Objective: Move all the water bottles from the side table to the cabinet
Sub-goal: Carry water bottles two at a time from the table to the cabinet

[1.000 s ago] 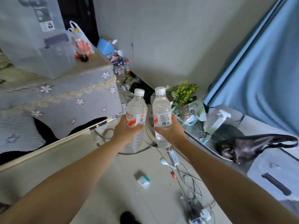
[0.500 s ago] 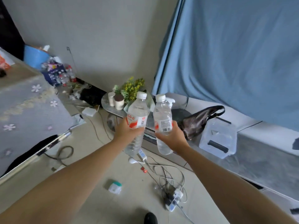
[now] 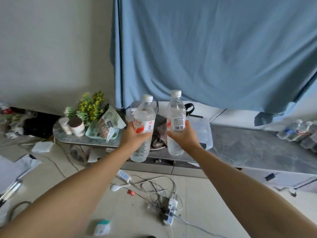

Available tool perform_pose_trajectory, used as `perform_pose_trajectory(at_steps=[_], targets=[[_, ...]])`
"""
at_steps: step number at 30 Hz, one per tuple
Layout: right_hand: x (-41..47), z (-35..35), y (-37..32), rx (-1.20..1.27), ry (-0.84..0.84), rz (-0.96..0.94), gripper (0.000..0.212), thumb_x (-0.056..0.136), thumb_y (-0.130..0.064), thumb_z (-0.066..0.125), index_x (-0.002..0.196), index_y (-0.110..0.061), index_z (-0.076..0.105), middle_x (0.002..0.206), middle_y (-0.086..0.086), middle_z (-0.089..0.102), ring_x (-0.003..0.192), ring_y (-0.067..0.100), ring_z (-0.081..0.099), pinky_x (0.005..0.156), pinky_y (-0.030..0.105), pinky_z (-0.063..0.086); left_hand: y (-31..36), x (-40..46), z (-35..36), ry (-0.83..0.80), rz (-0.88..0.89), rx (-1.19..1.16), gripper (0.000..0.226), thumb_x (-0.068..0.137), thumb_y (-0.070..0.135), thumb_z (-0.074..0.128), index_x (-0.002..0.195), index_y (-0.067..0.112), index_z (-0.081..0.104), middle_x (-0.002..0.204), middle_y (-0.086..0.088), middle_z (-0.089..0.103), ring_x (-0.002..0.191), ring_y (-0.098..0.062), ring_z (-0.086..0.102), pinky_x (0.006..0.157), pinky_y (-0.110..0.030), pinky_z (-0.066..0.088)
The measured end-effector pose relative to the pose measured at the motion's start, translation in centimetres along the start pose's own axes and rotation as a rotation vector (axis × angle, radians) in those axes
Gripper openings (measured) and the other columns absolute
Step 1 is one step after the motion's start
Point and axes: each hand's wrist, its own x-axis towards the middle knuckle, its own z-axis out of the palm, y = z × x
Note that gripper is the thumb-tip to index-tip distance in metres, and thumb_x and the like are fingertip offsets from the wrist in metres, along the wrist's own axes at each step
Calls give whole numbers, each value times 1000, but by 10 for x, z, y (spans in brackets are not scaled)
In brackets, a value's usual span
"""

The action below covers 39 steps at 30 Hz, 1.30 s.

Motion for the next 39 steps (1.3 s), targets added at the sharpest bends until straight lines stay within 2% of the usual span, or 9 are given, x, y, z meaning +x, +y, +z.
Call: perform_pose_trajectory(at_steps=[3,7,17,20,22,26,30,33,39], targets=[[-15,-12,2,31,85,34,71,59,-53,81,114,-30,43,94,-14,61,85,8,62,74,25,46,8,-1,8,-52,30,11,62,66,41,79,118,27,48,107,7,62,93,-16,59,79,-29,43],[-30,-27,10,34,149,96,62,68,-40,83,113,-28,42,97,-10,61,88,12,63,78,30,49,21,-3,25,-128,74,39,63,67,43,79,120,24,51,108,5,66,93,-17,62,79,-27,46],[-44,-96,37,57,326,180,57,69,-40,82,108,-32,41,90,-20,59,82,-4,58,65,14,42,62,-7,105,-273,146,94,57,69,41,79,115,22,51,110,4,63,94,-16,57,71,-21,43],[-44,-120,50,67,367,202,57,69,-40,82,108,-32,41,87,-22,58,77,-11,55,57,8,36,72,-6,133,-326,163,112,60,68,44,79,119,24,52,112,6,64,105,-20,59,83,-28,48],[-41,-139,62,77,388,207,57,69,-40,82,108,-32,42,89,-20,60,79,-8,56,58,9,37,81,-5,154,-348,193,104,63,67,45,79,121,26,52,106,10,63,97,-16,59,72,-20,44],[-30,-196,99,68,409,213,59,70,-38,82,112,-29,42,94,-14,60,83,3,59,63,13,42,108,2,223,-398,216,132,62,67,46,78,119,23,53,111,4,67,102,-21,63,87,-34,50],[-15,-277,148,43,434,231,58,69,-37,83,110,-29,42,92,-14,60,87,11,61,75,27,47,149,8,310,-456,240,132,61,70,46,77,119,22,51,115,2,66,104,-21,63,80,-29,46],[-15,-340,188,57,482,274,58,68,-38,83,109,-31,43,89,-16,61,84,7,62,70,22,46,177,1,374,-471,222,149,64,71,44,77,122,20,47,119,-1,64,105,-25,61,84,-33,49],[-8,-452,236,34,542,324,58,70,-37,83,111,-27,43,86,-18,58,81,10,60,74,28,47,227,-20,482,-540,269,114,62,69,41,79,118,20,49,109,2,66,93,-21,62,75,-29,44]])
